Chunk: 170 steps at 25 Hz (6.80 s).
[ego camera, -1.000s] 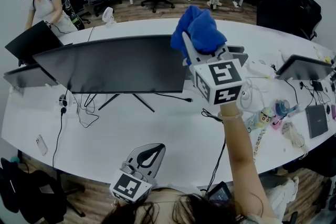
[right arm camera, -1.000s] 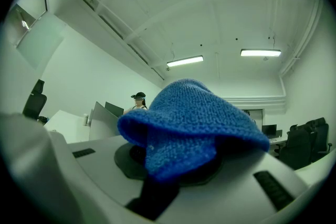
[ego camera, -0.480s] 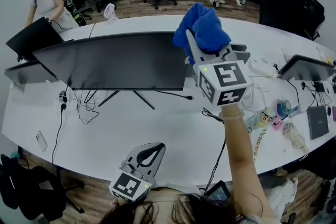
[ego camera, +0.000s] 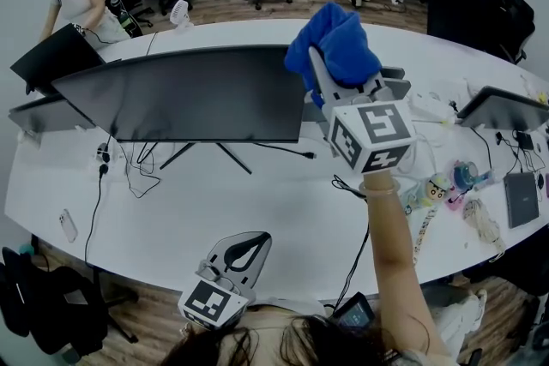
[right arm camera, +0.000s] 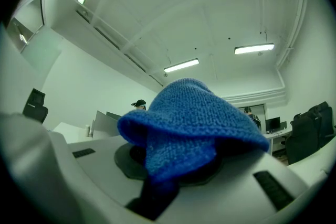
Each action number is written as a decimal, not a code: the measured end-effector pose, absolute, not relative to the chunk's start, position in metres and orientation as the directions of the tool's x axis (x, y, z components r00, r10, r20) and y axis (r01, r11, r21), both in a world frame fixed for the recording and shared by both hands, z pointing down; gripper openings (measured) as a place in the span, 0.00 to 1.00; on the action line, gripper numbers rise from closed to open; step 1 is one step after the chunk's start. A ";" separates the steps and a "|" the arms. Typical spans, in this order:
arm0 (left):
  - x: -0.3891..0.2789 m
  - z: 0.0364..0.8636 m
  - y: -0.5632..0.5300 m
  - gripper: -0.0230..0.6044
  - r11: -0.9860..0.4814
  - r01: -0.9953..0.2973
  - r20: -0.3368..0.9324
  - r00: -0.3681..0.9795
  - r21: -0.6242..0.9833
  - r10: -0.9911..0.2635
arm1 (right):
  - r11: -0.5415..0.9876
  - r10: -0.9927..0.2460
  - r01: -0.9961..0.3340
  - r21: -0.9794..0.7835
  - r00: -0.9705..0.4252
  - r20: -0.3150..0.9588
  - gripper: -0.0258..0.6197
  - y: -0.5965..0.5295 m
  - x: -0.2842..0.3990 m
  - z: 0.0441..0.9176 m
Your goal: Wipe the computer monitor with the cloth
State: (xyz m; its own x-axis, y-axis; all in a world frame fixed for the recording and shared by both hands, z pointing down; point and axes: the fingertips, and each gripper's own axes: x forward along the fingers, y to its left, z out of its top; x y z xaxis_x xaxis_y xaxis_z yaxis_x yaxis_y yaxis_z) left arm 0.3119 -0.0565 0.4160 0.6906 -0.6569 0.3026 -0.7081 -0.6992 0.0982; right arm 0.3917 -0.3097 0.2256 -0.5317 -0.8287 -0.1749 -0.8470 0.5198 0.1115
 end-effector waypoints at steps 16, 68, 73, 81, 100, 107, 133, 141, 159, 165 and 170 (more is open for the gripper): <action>0.330 0.421 -0.053 0.05 -0.699 -0.708 0.325 0.689 0.106 -0.648 | 0.556 -0.823 -0.830 0.044 -0.557 -0.106 0.17 -0.319 0.411 0.266; 0.341 0.442 -0.051 0.05 -0.626 -0.759 0.309 0.648 0.179 -0.696 | 0.549 -0.834 -0.836 0.002 -0.547 -0.074 0.17 -0.325 0.407 0.358; 0.340 0.444 -0.051 0.05 -0.620 -0.758 0.308 0.650 0.202 -0.695 | 0.544 -0.837 -0.839 -0.006 -0.543 -0.065 0.17 -0.326 0.406 0.366; 0.342 0.447 -0.049 0.05 -0.621 -0.754 0.311 0.655 0.213 -0.689 | 0.540 -0.841 -0.842 -0.007 -0.539 -0.034 0.17 -0.326 0.407 0.379; 0.342 0.451 -0.048 0.05 -0.632 -0.746 0.320 0.663 0.212 -0.676 | 0.533 -0.845 -0.846 -0.023 -0.534 0.034 0.17 -0.327 0.406 0.416; 0.342 0.454 -0.050 0.05 -0.636 -0.741 0.326 0.668 0.214 -0.669 | 0.534 -0.844 -0.845 -0.029 -0.535 0.047 0.17 -0.328 0.405 0.426; 0.343 0.463 -0.053 0.05 -0.627 -0.742 0.346 0.667 0.236 -0.660 | 0.520 -0.840 -0.852 -0.068 -0.524 0.139 0.17 -0.331 0.407 0.477; 0.346 0.465 -0.055 0.05 -0.631 -0.739 0.350 0.671 0.238 -0.654 | 0.518 -0.836 -0.852 -0.082 -0.524 0.163 0.17 -0.332 0.407 0.490; 0.347 0.471 -0.055 0.05 -0.602 -0.760 0.356 0.648 0.245 -0.673 | 0.520 -0.812 -0.849 -0.093 -0.525 0.255 0.17 -0.333 0.406 0.533; 0.343 0.468 -0.054 0.05 -0.596 -0.767 0.353 0.640 0.239 -0.682 | 0.511 -0.811 -0.855 -0.091 -0.514 0.279 0.17 -0.332 0.405 0.545; 0.339 0.466 -0.054 0.05 -0.602 -0.766 0.357 0.641 0.227 -0.680 | 0.504 -0.803 -0.861 -0.069 -0.496 0.329 0.17 -0.329 0.404 0.562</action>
State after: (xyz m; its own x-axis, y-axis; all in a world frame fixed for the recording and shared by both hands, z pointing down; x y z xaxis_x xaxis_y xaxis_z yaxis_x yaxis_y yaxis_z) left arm 0.3389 -0.0541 0.4665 0.6406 -0.6801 0.3565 -0.7655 -0.6020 0.2273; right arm 0.4042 -0.3292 0.5619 -0.4964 -0.8033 0.3290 -0.8611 0.5038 -0.0690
